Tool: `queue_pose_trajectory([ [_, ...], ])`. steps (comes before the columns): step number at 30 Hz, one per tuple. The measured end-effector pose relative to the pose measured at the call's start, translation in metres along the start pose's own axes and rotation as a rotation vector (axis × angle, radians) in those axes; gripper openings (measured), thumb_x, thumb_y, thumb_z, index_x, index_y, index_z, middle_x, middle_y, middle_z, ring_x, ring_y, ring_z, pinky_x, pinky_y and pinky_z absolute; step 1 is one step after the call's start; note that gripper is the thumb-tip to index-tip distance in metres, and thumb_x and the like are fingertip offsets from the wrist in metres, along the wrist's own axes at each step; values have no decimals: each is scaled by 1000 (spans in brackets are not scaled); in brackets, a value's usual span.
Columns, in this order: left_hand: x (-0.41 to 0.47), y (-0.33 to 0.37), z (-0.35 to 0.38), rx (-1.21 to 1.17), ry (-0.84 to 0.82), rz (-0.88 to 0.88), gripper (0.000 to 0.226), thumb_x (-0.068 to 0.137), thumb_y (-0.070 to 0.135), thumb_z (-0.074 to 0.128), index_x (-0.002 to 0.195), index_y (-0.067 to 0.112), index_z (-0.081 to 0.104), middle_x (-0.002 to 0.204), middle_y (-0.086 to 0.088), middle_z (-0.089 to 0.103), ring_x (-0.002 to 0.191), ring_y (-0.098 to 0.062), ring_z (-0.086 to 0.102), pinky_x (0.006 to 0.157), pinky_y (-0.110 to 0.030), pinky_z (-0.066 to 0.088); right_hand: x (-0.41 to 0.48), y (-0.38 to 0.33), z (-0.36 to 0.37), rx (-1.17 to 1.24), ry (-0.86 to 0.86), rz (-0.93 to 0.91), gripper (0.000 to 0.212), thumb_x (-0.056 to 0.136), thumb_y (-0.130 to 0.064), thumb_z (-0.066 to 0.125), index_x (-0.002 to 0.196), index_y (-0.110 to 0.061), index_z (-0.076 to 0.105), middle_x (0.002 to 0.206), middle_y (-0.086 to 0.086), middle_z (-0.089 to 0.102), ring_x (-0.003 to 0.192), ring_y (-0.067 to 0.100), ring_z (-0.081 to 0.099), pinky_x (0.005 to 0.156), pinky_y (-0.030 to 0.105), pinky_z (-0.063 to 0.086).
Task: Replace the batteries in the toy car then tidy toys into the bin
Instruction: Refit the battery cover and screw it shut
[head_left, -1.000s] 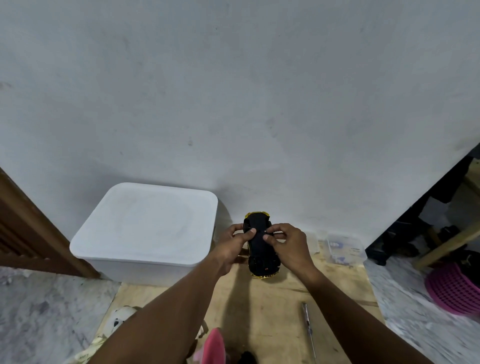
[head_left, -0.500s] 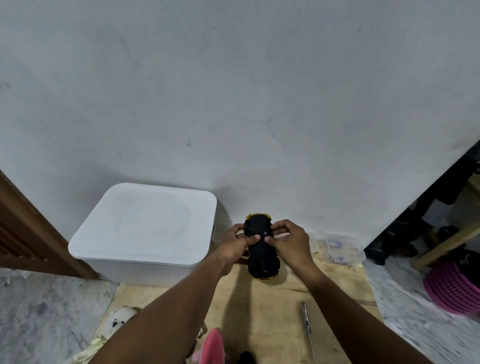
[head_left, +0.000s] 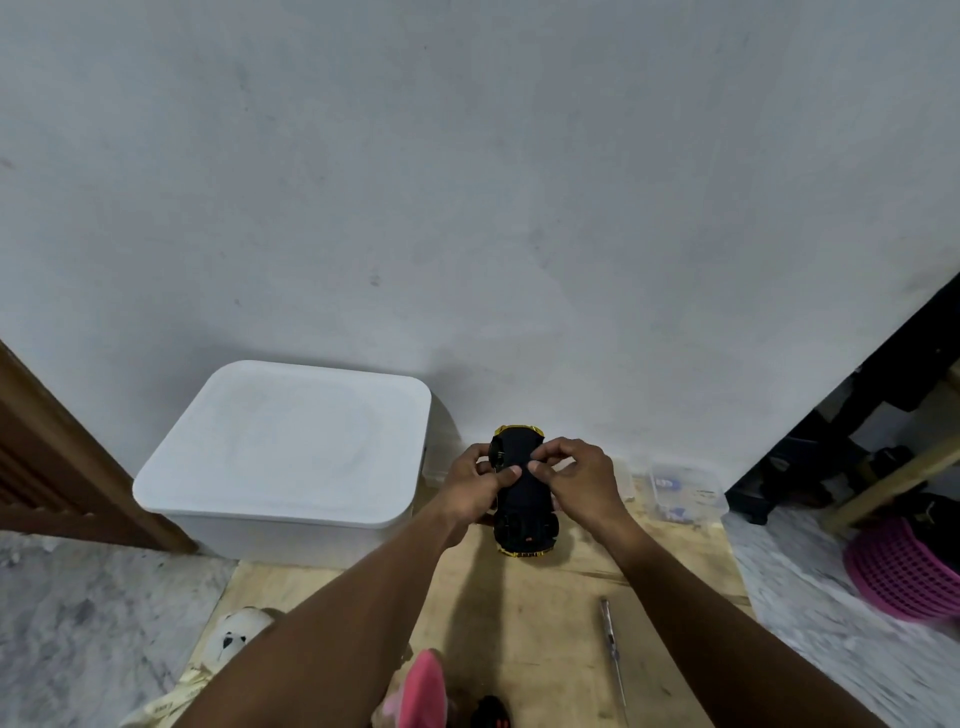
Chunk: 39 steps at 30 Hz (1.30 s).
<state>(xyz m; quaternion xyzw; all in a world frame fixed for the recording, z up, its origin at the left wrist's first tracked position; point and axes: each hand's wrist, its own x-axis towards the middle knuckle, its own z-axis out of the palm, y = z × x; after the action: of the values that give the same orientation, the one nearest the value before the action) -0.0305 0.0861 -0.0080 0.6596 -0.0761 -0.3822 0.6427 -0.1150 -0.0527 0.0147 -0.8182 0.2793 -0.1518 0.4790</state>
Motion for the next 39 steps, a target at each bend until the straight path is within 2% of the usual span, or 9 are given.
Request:
queue_pose_trajectory([
  [7, 0, 1, -3, -16, -18, -13, 32, 91, 21, 72, 119, 22, 56, 103, 0, 72, 75, -24, 72, 69, -41, 60, 2, -2, -2, -170, -70, -134, 18, 88, -9, 68, 83, -27, 65, 99, 3, 61, 76, 17, 62, 68, 22, 51],
  [12, 0, 1, -2, -35, -28, -10, 34, 89, 21, 73, 119, 23, 57, 105, -1, 72, 85, -31, 72, 78, -51, 60, 2, -2, 1, -238, -81, -165, 17, 90, -11, 63, 84, -26, 61, 99, 2, 56, 83, 16, 60, 71, 21, 46],
  [15, 0, 0, -2, -47, -31, -8, 33, 90, 18, 72, 119, 23, 57, 103, 2, 73, 86, -30, 71, 76, -47, 60, 2, -2, 2, -225, -40, -126, 17, 86, -12, 68, 79, -27, 63, 96, -1, 58, 81, 17, 62, 73, 28, 51],
  [21, 0, -3, -1, -36, -32, -12, 40, 90, 21, 72, 126, 23, 54, 108, 1, 73, 91, -30, 72, 73, -43, 60, 0, -2, 6, -282, -18, -132, 13, 87, -17, 68, 78, -25, 62, 93, -2, 58, 82, 14, 58, 66, 20, 40],
  [25, -3, -3, 0, -26, -17, 23, 49, 96, 16, 64, 135, 35, 41, 112, -9, 66, 86, -27, 71, 65, -39, 59, -3, 2, 4, -157, -25, -100, 5, 87, -22, 70, 91, -22, 67, 92, -2, 64, 76, 14, 66, 63, 18, 50],
  [29, -1, -3, -2, -17, -29, 83, 61, 101, 13, 54, 143, 51, 33, 129, -5, 57, 105, -27, 67, 66, -38, 63, -12, 29, -8, -40, 104, 19, 6, 89, -19, 69, 94, -20, 67, 89, -4, 68, 76, 10, 66, 66, 30, 58],
  [32, 2, -3, -3, 52, -57, 128, 52, 103, 13, 48, 139, 51, 45, 138, 0, 51, 116, -26, 62, 77, -38, 61, -23, 76, -20, -229, 49, 179, 11, 85, -13, 68, 85, -22, 62, 93, 4, 71, 82, 19, 67, 77, 39, 58],
  [35, 4, -4, -2, 135, -47, 125, 37, 105, 14, 42, 116, 42, 63, 123, -6, 58, 98, -23, 63, 76, -39, 60, -42, 118, -31, -465, -156, 385, 25, 79, -17, 74, 96, -17, 56, 96, 6, 63, 79, 23, 63, 69, 42, 59],
  [39, 8, -9, -1, 157, -49, 84, 32, 105, 14, 43, 106, 35, 67, 109, -4, 60, 82, -19, 61, 70, -38, 58, -69, 137, -35, -448, -334, 641, 43, 77, -16, 78, 107, -15, 48, 96, 8, 57, 71, 20, 62, 46, 32, 51],
])
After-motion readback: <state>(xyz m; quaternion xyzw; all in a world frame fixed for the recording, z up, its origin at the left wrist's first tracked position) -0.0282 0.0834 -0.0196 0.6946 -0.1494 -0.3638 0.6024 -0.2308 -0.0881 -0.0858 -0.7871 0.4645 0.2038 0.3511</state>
